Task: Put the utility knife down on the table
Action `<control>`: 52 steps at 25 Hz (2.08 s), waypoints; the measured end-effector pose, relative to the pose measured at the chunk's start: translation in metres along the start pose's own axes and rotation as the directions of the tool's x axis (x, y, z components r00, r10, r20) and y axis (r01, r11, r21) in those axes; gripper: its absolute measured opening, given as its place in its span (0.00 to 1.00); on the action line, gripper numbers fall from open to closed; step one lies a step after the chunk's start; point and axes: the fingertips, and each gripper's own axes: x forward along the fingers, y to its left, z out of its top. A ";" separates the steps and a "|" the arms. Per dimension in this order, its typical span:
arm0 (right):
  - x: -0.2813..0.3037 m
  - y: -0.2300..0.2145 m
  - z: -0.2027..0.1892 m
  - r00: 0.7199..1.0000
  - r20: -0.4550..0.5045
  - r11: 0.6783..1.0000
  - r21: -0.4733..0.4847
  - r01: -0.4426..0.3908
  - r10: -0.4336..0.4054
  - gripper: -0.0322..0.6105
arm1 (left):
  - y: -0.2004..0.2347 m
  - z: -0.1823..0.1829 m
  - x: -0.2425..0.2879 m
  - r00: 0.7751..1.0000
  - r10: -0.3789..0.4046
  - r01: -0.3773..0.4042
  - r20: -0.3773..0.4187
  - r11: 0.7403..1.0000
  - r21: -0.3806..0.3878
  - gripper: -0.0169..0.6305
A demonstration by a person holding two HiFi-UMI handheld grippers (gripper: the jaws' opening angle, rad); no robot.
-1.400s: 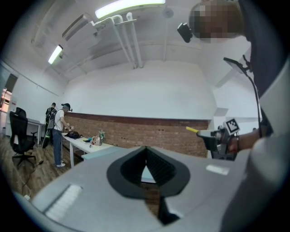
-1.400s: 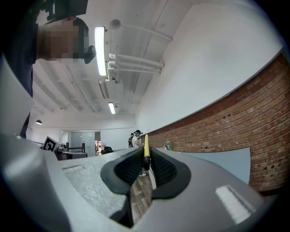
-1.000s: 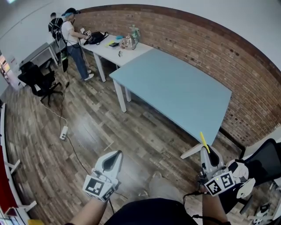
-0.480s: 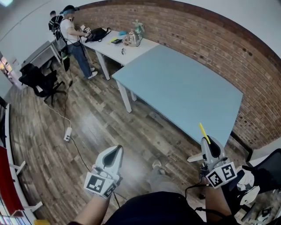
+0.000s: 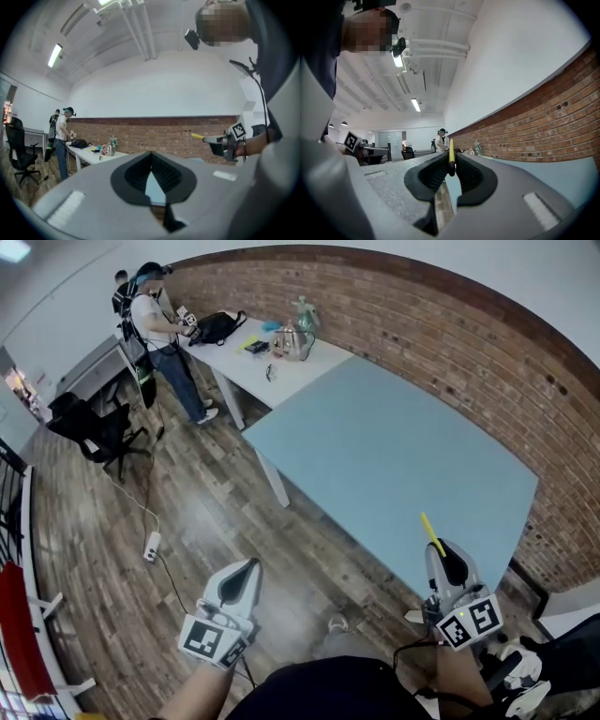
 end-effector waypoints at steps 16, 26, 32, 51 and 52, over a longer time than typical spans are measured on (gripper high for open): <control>0.100 -0.079 -0.013 1.000 -0.009 1.000 0.019 0.009 -0.009 0.13 | 0.057 0.010 0.114 1.000 0.012 -0.012 0.022 1.000 0.020 0.01; 0.161 -0.097 -0.018 0.989 -0.004 0.988 -0.043 0.150 -0.151 0.13 | 0.113 0.008 0.199 0.988 -0.154 0.152 0.027 0.986 0.063 0.02; 0.195 -0.122 -0.018 0.967 0.000 0.966 -0.049 0.256 -0.256 0.13 | 0.146 -0.012 0.262 0.967 -0.255 0.256 -0.021 0.967 0.021 0.02; 0.210 -0.176 -0.006 0.820 0.000 0.819 0.053 0.571 -0.572 0.13 | 0.149 -0.014 0.442 0.790 -0.610 0.611 -0.068 0.791 0.002 0.02; 0.210 -0.180 -0.006 0.804 0.006 0.802 0.077 0.592 -0.595 0.13 | 0.146 -0.012 0.451 0.768 -0.637 0.639 -0.074 0.769 0.006 0.02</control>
